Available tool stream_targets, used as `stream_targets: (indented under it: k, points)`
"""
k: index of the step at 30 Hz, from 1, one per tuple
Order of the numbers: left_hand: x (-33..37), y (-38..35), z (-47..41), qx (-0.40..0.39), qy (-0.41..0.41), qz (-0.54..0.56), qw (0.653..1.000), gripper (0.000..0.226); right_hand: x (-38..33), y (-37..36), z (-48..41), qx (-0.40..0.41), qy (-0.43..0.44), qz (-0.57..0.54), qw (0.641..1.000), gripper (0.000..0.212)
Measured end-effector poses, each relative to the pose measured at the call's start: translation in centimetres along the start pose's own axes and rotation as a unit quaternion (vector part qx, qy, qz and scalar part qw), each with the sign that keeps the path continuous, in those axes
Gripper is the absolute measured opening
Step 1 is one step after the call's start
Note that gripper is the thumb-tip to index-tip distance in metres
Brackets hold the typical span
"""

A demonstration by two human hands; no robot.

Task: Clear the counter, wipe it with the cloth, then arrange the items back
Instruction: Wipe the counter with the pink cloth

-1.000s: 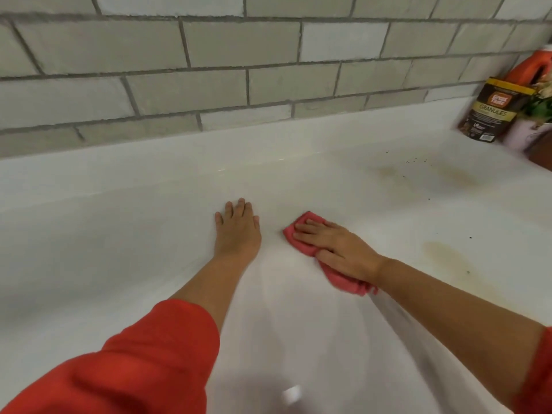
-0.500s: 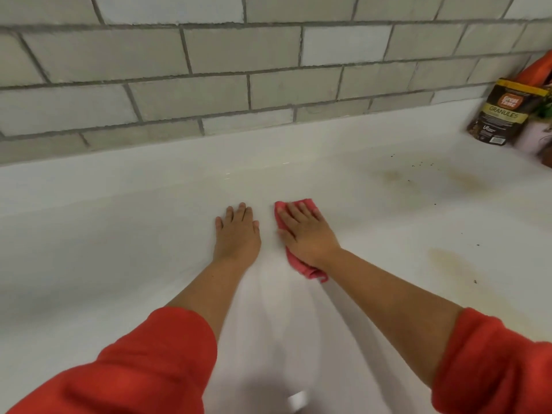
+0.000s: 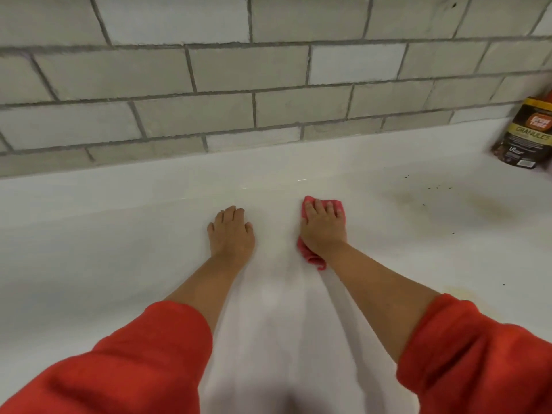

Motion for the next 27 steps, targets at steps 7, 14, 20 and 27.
stream_targets:
  k: [7,14,20,27]
  points:
    - [-0.5,-0.9,-0.1,0.009,-0.007,-0.029,1.0,0.042,-3.0,0.6,4.0,0.014,0.266,-0.017,0.964,0.056]
    - [-0.3,-1.2,-0.3,0.014,-0.012,-0.027,0.999,0.041,4.3,-0.7,-7.1,0.01,0.004,0.004,1.0,0.05]
    - [-0.4,-1.3,-0.3,0.026,-0.014,-0.031,0.999,0.041,-3.0,-0.4,-9.2,-0.038,-0.023,-0.003,0.999,0.058]
    - [-0.6,-1.3,-0.4,0.014,-0.003,-0.033,0.999,0.043,-7.3,0.3,-3.7,0.0,0.307,-0.006,0.952,0.052]
Point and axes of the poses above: each hand's wrist, its own z-axis away from the middle knuckle, its own y-axis out of the back of the hand, x = y × z, the point moved 9 cm from there along -z, towards the middle knuckle, and after that the axes turned 12 degrees about z, right-handed, at the moved point
